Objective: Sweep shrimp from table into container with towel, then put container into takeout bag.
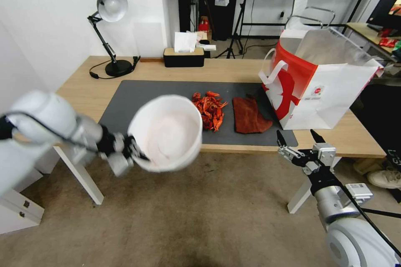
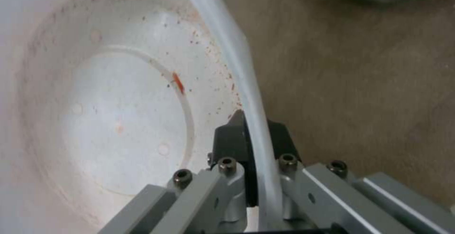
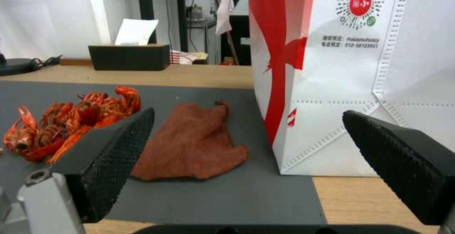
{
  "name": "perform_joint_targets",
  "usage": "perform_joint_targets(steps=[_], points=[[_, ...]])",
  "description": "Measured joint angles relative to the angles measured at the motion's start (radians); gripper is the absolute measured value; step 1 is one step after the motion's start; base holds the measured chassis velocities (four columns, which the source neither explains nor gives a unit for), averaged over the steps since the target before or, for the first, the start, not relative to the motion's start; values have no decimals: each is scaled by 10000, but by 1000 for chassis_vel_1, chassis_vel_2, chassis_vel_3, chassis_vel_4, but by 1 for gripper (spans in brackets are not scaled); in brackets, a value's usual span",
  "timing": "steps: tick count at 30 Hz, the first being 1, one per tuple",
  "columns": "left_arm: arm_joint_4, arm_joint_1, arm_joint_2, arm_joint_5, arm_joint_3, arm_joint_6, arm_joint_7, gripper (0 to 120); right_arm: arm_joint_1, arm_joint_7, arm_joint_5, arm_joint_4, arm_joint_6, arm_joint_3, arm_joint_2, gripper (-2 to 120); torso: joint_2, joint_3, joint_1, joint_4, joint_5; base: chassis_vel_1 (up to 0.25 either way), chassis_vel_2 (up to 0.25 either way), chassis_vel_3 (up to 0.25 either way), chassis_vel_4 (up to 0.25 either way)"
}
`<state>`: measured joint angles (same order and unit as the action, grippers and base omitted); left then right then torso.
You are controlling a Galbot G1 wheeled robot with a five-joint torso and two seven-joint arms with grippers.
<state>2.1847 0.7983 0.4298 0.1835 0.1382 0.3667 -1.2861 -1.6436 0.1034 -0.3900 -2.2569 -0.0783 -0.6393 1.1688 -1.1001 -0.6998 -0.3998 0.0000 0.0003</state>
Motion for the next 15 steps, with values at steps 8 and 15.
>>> perform_joint_targets(steps=[8,15], points=[[385,2232,1067,2982,-253,947,-104,0,-183,4,95,-144,3,40,169,100,2,-1,0,0,-3,0,0,0,0],[-1605,2537,2397,4211,-695,1468,-416,0,-292,10,106,-312,1,38,220,100,2,-3,-2,2,-9,0,0,0,0]])
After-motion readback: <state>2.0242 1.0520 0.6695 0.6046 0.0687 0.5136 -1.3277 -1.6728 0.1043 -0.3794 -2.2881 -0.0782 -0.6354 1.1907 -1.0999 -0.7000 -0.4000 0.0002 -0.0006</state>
